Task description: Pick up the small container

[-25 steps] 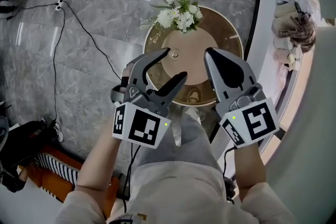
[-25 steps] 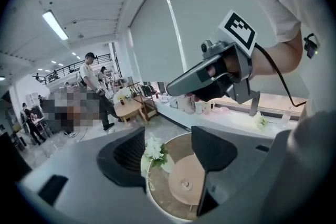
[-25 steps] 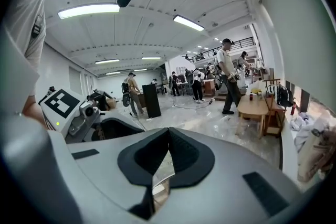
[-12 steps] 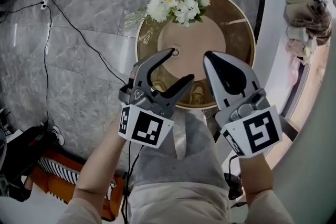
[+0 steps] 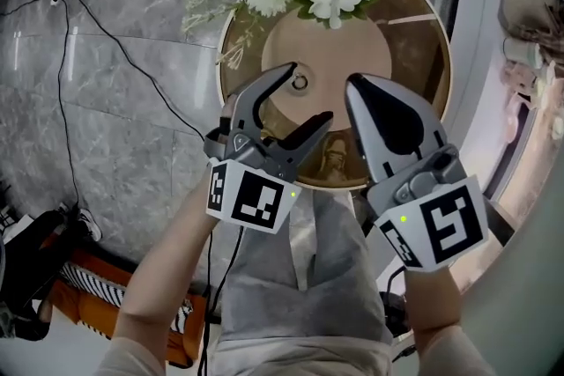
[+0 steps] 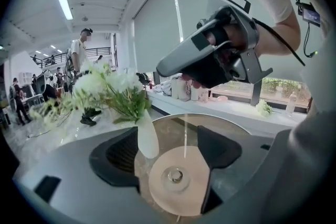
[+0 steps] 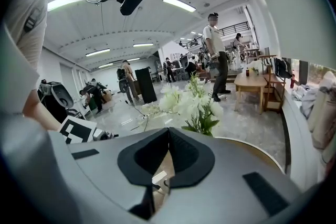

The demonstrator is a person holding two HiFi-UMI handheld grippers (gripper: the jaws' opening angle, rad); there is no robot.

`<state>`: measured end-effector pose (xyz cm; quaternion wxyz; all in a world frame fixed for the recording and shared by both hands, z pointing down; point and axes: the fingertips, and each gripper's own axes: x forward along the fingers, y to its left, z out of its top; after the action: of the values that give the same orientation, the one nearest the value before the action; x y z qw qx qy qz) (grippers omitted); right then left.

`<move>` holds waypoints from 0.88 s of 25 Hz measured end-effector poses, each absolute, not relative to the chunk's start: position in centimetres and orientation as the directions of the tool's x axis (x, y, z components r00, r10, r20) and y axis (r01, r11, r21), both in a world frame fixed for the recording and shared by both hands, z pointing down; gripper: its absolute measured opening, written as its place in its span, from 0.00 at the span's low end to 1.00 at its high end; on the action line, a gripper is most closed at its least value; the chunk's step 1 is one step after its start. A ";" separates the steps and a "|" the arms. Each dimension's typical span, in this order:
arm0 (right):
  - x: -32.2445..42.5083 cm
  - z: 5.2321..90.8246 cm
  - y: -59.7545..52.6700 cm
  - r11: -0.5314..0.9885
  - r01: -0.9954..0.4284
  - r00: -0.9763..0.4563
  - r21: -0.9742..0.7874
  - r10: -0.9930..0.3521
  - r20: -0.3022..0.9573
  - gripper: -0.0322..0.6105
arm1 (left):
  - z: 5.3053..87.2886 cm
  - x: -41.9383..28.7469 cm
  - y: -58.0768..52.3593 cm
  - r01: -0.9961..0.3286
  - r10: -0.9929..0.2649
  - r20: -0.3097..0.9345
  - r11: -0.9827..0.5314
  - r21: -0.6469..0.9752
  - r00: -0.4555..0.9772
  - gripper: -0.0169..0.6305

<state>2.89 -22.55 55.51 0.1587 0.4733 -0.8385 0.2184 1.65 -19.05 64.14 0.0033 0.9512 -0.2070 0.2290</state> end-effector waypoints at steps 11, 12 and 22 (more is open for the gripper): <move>2.3 63.4 -22.1 0.442 -0.860 -0.508 -0.254 -0.692 0.513 0.06 | 76.2 1.7 -18.8 -0.340 -0.319 0.564 -0.938 -0.071 0.762 0.59; 2.3 64.0 -21.9 0.443 -0.859 -0.510 -0.257 -0.688 0.517 0.06 | 76.9 1.9 -18.8 -0.348 -0.318 0.564 -0.936 -0.057 0.762 0.59; 2.2 68.7 -21.2 0.489 -0.836 -0.538 -0.251 -0.637 0.552 0.06 | 81.1 3.7 -19.0 -0.376 -0.309 0.519 -0.926 0.026 0.797 0.59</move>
<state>2.25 -21.20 68.65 0.1971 0.4382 -0.8399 0.2523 3.72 -19.02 81.14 0.0639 0.9458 -0.1809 0.2622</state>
